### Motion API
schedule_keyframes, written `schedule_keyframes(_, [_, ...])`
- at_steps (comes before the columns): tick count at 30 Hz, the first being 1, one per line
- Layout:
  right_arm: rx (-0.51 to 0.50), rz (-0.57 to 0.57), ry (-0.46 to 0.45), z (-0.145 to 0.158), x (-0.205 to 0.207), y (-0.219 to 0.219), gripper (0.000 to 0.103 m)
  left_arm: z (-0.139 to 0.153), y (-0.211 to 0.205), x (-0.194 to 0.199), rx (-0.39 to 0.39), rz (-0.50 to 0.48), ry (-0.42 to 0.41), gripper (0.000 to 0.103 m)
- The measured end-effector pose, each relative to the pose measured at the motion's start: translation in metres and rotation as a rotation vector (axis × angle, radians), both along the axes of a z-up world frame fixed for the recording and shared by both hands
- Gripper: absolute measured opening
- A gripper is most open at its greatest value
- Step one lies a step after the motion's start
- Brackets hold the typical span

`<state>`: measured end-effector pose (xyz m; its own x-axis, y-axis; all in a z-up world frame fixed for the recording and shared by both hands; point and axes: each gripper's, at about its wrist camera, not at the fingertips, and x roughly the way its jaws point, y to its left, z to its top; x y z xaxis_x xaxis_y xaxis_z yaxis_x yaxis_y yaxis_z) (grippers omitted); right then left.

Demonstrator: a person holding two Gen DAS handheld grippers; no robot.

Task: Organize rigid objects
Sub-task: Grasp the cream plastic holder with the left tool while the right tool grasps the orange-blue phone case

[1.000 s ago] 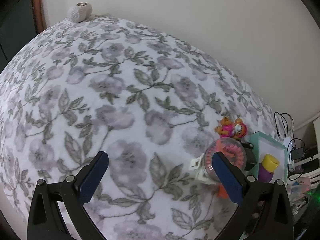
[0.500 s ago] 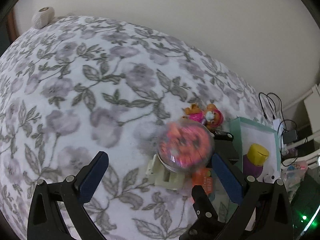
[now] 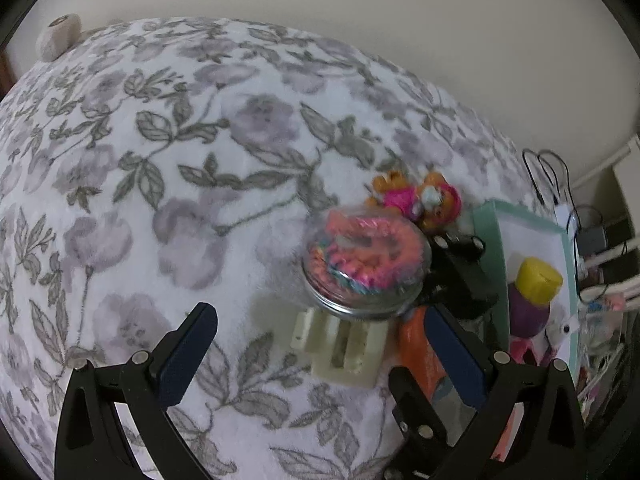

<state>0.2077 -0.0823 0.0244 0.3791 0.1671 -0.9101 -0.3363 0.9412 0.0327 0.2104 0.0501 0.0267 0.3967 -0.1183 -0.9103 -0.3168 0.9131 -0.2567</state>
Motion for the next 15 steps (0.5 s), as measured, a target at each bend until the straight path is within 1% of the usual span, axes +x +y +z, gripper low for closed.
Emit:
schedule_keyframes(4, [0.020, -0.007, 0.034, -0.007, 0.001, -0.002, 0.081, -0.003, -0.011, 0.002, 0.028, -0.043, 0.018, 0.101])
schedule_keyframes(8, [0.022, -0.017, 0.037, -0.011, 0.001, -0.004, 0.080, -0.015, -0.015, 0.003, 0.008, -0.056, 0.050, 0.092])
schedule_keyframes(10, [0.029, -0.017, 0.033, -0.013, 0.001, -0.004, 0.080, -0.020, -0.016, 0.004, 0.008, -0.061, 0.063, 0.091])
schedule_keyframes(13, [0.022, -0.012, 0.018, -0.014, 0.000, -0.002, 0.080, -0.022, -0.016, 0.003, 0.025, -0.052, 0.066, 0.085])
schedule_keyframes(15, [0.016, -0.010, 0.011, -0.016, 0.000, 0.002, 0.080, -0.021, -0.016, 0.002, 0.023, -0.043, 0.059, 0.079])
